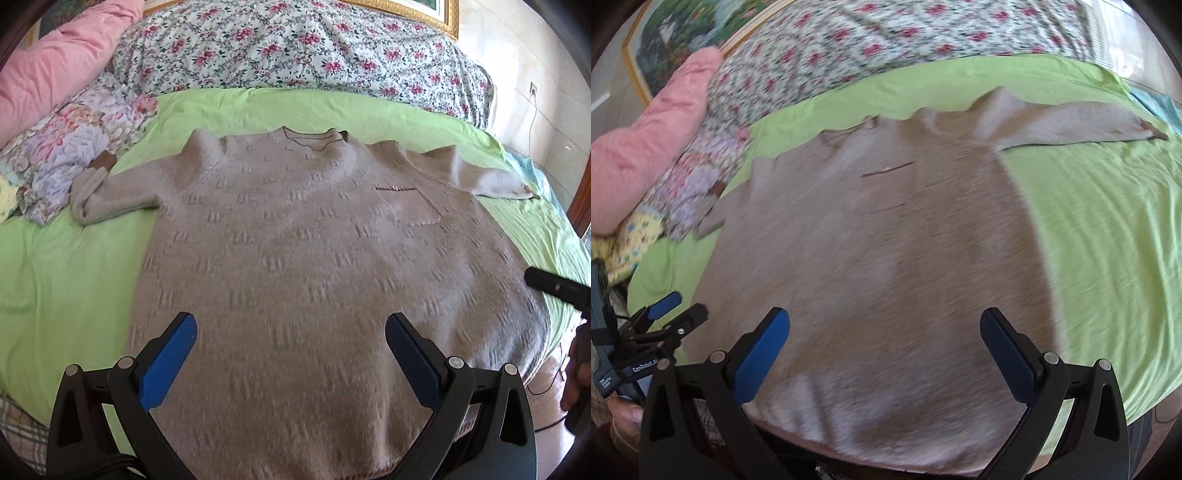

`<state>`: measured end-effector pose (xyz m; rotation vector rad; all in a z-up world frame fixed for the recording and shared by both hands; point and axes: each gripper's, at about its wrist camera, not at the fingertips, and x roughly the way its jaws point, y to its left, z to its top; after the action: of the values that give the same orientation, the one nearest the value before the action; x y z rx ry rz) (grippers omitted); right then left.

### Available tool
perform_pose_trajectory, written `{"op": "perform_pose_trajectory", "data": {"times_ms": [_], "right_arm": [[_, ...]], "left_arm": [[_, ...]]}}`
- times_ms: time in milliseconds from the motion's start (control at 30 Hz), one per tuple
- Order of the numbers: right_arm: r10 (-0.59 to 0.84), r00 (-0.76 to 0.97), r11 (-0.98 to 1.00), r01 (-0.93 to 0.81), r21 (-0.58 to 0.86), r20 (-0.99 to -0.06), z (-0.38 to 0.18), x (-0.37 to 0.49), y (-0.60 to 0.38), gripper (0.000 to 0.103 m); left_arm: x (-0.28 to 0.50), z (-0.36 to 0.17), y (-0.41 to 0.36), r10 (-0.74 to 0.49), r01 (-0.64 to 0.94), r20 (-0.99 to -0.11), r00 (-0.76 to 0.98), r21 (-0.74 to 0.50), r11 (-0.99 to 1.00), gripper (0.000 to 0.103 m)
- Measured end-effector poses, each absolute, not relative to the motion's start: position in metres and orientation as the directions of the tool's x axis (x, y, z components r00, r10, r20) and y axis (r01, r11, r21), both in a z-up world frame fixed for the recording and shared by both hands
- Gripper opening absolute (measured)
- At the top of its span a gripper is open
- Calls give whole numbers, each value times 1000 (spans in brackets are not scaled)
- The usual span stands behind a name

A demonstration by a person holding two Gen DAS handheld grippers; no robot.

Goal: Fold small clothes
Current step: 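Grasp the brown cuff of the sweater sleeve with the right gripper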

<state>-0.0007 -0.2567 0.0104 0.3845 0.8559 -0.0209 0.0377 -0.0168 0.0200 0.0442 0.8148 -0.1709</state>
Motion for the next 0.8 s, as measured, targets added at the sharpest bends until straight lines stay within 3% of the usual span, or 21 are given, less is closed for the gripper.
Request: {"op": "perform_pose_trajectory", "data": {"times_ms": [467,500,567,800], "right_arm": [[-44,710,818,429,382,-703,22,47,-454,102],[-63,713,801,453,390,-698,20,52,-476,99],[-103,693,771,509,383,-714,14,59,-508,76],[-185,670,632,641,435,-719,-7,80,-621,68]], "left_arm": [[119,34,-30,-87,121,-719,690,-3,993,102],[126,34,-30,-81,114,-720,689,-2,993,102],[140,33,-28,-70,99,-725,686,-2,995,102],[176,20,-26,-34,53,-750,660,1,999,102]]}}
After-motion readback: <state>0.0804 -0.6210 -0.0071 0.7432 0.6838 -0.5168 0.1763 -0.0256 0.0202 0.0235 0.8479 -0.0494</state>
